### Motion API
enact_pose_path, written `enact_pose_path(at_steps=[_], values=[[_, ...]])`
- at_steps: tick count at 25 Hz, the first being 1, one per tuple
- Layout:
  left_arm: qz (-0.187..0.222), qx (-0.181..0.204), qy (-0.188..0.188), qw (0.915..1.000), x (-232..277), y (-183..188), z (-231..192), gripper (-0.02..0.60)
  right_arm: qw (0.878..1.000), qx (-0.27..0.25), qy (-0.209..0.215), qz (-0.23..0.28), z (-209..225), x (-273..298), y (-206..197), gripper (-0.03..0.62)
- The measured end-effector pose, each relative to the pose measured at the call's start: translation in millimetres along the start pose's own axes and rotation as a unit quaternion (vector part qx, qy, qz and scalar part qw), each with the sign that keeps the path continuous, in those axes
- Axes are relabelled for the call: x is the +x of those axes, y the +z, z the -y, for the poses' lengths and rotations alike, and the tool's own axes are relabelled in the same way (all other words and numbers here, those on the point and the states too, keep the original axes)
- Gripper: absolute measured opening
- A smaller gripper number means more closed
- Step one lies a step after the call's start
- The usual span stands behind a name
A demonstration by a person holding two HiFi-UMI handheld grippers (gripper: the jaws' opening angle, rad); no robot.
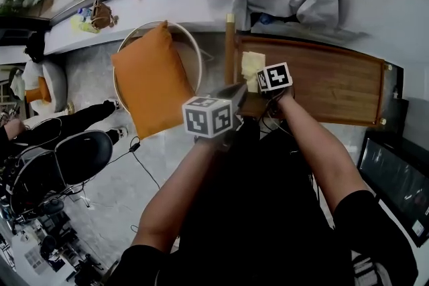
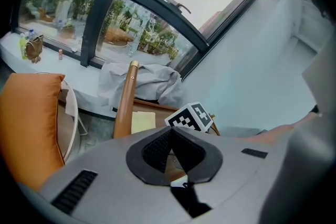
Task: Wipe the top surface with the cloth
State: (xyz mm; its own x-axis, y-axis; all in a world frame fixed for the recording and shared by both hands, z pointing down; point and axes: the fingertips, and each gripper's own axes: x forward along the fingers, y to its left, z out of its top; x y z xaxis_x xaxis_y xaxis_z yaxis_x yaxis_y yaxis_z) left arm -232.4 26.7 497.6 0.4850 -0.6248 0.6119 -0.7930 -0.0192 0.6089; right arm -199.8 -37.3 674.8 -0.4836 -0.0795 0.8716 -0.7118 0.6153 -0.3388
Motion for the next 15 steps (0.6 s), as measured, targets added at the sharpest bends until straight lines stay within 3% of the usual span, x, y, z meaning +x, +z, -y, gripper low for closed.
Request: enact_pose_path(at_steps=[15], values=[[-0.009, 0.006, -0.005, 0.9999, 42.3, -5.5, 52.3, 0.009, 1.0, 0.006, -0.012, -0.013, 72.2, -40.9, -29.4, 0.032]])
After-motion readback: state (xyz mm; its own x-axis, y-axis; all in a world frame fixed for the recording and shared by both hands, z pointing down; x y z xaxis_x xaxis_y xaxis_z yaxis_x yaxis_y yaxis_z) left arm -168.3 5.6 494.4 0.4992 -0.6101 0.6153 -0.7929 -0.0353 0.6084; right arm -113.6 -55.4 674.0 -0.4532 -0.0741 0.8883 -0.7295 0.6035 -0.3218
